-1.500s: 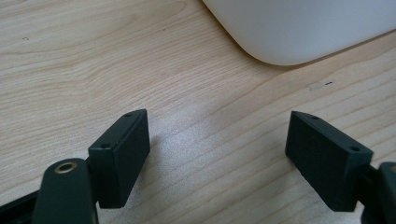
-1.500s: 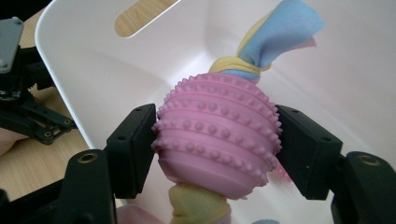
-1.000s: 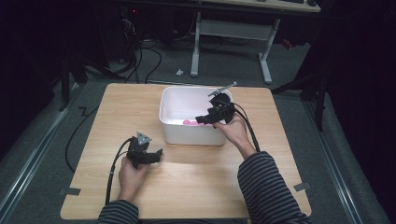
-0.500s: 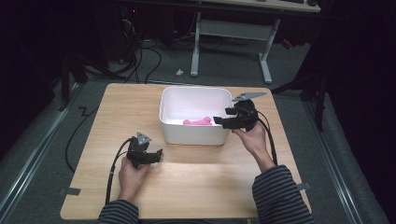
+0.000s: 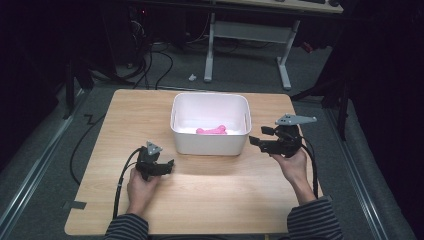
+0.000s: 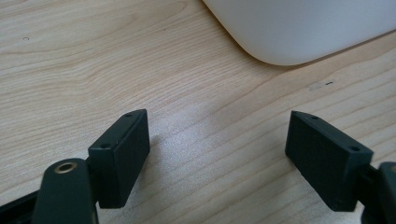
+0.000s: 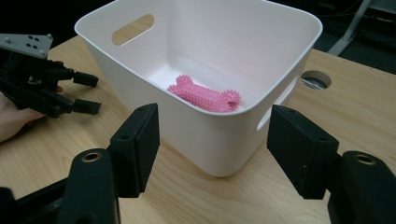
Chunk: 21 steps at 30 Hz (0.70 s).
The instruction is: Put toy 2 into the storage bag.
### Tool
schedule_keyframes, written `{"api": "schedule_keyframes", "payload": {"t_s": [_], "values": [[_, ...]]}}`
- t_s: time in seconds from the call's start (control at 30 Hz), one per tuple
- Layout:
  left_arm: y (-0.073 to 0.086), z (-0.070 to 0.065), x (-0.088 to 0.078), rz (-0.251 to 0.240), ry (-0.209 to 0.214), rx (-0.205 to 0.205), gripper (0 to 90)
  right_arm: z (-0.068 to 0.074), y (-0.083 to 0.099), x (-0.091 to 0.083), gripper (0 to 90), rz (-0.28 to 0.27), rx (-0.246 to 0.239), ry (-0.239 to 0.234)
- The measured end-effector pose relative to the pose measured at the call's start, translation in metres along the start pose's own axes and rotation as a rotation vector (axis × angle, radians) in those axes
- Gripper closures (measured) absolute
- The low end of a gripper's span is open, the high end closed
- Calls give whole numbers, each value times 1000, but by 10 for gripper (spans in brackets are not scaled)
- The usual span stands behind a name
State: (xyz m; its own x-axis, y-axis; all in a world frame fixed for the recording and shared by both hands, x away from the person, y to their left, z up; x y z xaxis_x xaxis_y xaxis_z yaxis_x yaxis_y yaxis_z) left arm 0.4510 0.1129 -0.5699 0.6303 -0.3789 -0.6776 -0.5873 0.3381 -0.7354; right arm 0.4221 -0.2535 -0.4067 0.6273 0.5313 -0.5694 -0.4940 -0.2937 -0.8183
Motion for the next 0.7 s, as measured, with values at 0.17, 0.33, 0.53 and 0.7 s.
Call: {"api": "schedule_keyframes", "payload": {"t_s": [0.17, 0.33, 0.53, 0.7], "values": [[0, 0, 0, 1, 0, 1, 220, 1, 13, -7, 352, 2, -28, 44], [0, 0, 0, 0, 0, -1, 220, -8, 62, 12, 352, 44, 12, 78], [0, 0, 0, 0, 0, -1, 220, -30, 133, 54, 355, 143, 88, 138], [0, 0, 0, 0, -1, -1, 220, -33, 147, 61, 361, 137, 70, 185]]}}
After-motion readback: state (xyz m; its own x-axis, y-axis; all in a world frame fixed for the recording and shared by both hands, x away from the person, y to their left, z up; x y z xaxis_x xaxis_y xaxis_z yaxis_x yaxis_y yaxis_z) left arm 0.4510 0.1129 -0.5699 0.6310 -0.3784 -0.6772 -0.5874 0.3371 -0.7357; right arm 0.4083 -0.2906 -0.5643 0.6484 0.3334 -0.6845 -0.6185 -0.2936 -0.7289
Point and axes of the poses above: each handheld gripper's, and its own axes: x roughly forward along the jaws, y roughly out of its underside, z roughly to its left, the point moved 5 cm from there along x, roughly forward along the jaws
